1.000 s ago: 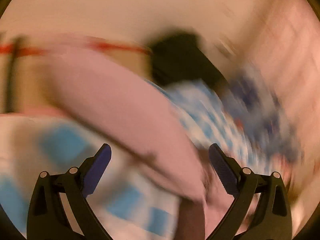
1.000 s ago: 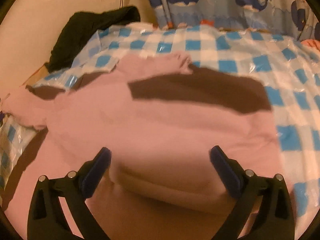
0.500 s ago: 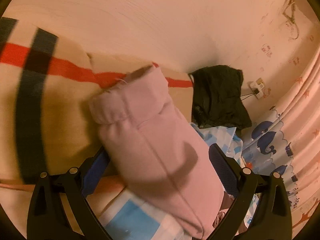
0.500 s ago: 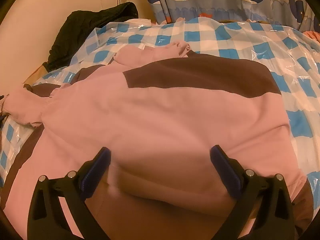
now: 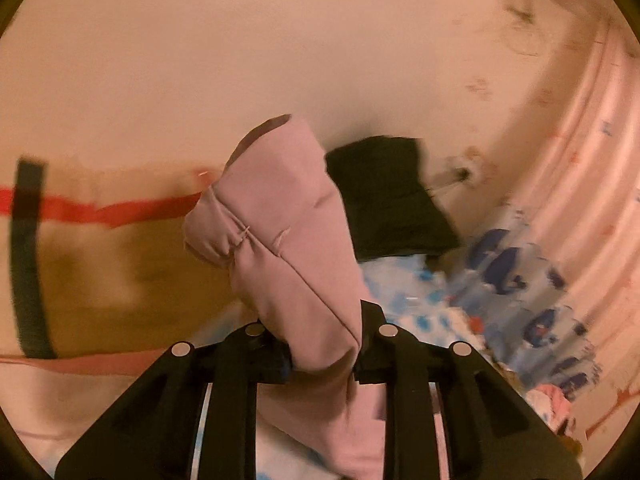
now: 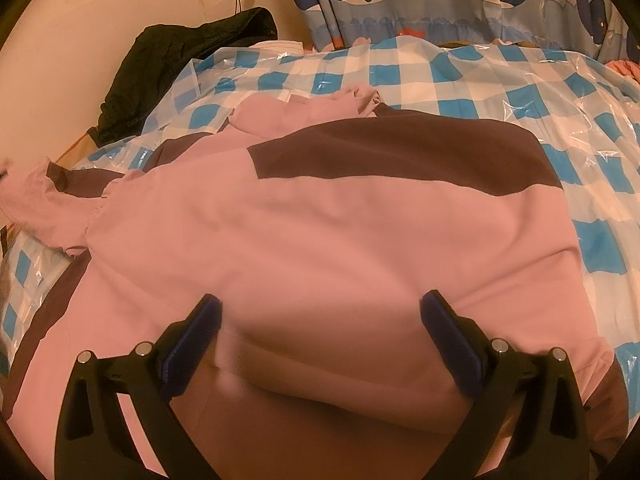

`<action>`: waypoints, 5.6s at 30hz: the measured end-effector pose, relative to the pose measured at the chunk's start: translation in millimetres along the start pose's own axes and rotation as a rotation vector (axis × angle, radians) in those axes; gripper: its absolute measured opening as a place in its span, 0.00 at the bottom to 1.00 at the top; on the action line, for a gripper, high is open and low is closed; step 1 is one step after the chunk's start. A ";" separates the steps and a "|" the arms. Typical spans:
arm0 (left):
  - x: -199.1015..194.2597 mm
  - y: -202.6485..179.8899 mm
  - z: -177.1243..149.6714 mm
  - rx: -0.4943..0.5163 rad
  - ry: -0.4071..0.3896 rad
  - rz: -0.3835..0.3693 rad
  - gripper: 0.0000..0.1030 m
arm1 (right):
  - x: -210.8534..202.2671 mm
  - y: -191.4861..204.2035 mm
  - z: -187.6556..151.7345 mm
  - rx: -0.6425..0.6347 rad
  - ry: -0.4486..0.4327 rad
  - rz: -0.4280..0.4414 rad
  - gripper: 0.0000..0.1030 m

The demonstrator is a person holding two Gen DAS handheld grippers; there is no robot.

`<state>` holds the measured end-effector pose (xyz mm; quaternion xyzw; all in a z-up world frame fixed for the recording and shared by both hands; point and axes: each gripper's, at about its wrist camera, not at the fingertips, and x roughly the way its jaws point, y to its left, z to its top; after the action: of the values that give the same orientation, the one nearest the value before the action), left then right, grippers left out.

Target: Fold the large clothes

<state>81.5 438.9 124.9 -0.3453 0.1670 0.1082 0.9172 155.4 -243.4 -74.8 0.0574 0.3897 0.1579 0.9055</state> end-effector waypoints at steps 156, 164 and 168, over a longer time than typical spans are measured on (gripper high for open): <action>-181.0 22.6 -355.2 0.331 0.995 -0.181 0.17 | -244.6 -96.6 -232.8 0.450 0.410 0.603 0.29; -231.4 -31.3 -297.5 0.330 0.864 -0.313 0.09 | -307.4 -82.6 -197.8 0.401 0.206 0.714 0.26; -273.6 -44.4 -281.3 0.354 0.850 -0.395 0.09 | -337.8 -82.6 -202.7 0.349 0.203 0.734 0.26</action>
<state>-221.7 195.1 57.1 -0.2229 0.4729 -0.2478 0.8156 -189.8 -436.9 -1.1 0.3292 0.4518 0.4063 0.7228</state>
